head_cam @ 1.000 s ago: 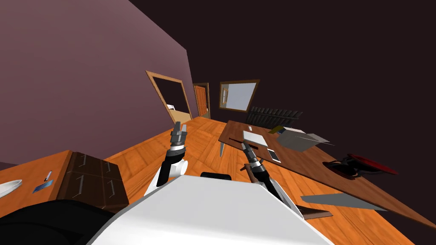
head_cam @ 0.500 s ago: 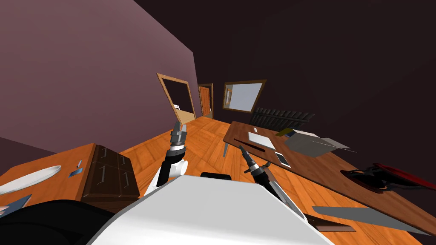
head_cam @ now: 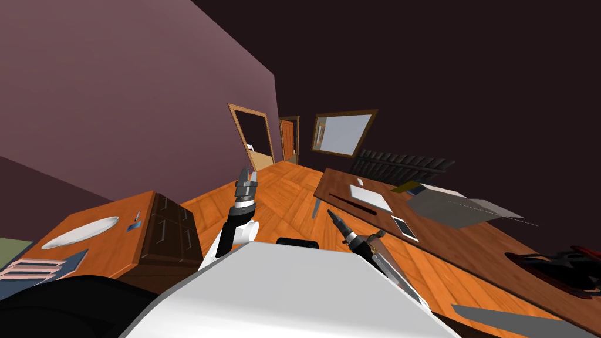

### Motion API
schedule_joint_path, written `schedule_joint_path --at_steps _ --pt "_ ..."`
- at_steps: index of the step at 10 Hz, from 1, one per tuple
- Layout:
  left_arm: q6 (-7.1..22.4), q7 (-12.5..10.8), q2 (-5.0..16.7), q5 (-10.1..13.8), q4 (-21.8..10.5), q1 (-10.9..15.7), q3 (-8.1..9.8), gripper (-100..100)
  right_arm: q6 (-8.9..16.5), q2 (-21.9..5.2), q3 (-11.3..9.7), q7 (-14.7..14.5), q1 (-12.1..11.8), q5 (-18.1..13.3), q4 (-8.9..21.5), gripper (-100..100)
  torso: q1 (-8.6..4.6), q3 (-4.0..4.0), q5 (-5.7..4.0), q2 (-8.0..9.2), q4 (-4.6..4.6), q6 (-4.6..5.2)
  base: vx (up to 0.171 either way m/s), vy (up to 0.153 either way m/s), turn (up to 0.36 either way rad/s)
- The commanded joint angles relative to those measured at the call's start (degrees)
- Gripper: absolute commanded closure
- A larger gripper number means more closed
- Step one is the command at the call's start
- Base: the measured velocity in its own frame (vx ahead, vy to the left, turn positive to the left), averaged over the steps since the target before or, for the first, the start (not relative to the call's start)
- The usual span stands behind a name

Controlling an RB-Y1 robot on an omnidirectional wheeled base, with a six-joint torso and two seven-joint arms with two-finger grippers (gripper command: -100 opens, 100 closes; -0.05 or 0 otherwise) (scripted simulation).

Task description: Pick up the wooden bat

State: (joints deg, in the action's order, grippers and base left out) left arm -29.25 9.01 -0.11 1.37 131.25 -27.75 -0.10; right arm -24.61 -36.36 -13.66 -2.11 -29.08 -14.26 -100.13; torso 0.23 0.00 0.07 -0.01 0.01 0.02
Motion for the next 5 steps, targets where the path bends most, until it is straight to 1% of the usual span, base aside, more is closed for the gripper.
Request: schedule_joint_path --at_steps 1,2,3,4,5 --pt "0.00 0.00 0.00 0.00 0.00 0.00 0.00 0 0.94 -2.39 -1.53 -1.33 0.27 -1.89 2.86 -100 0.00 0.00 0.00 0.00 0.00 0.00 0.044 0.076 0.146" --pt "0.00 0.00 0.00 0.00 0.00 0.00 0.00 0 0.94 -2.39 -1.53 -1.33 0.27 -1.89 3.09 -100 -0.02 -0.03 -0.01 -0.05 -0.01 -0.02 0.030 0.057 0.056" --pt "0.00 0.00 0.00 0.00 0.00 0.00 0.00 0 1.72 -4.30 -2.98 -2.55 0.69 -3.61 5.18 -100 -0.08 -0.02 -0.02 -0.02 -0.01 0.01 0.032 0.067 0.107" --pt "0.00 0.00 0.00 0.00 0.00 0.00 0.00 0 1.72 -4.30 -2.98 -2.55 0.69 -3.61 5.85 -100 -0.06 -0.01 -0.02 -0.02 -0.01 -0.01 0.040 0.059 0.066" --pt "0.00 0.00 0.00 0.00 0.00 0.00 0.00 0 2.50 -6.18 -4.46 -3.80 1.17 -5.36 7.89 -100 -0.08 -0.02 -0.02 -0.03 -0.01 0.01 0.038 0.072 0.132"
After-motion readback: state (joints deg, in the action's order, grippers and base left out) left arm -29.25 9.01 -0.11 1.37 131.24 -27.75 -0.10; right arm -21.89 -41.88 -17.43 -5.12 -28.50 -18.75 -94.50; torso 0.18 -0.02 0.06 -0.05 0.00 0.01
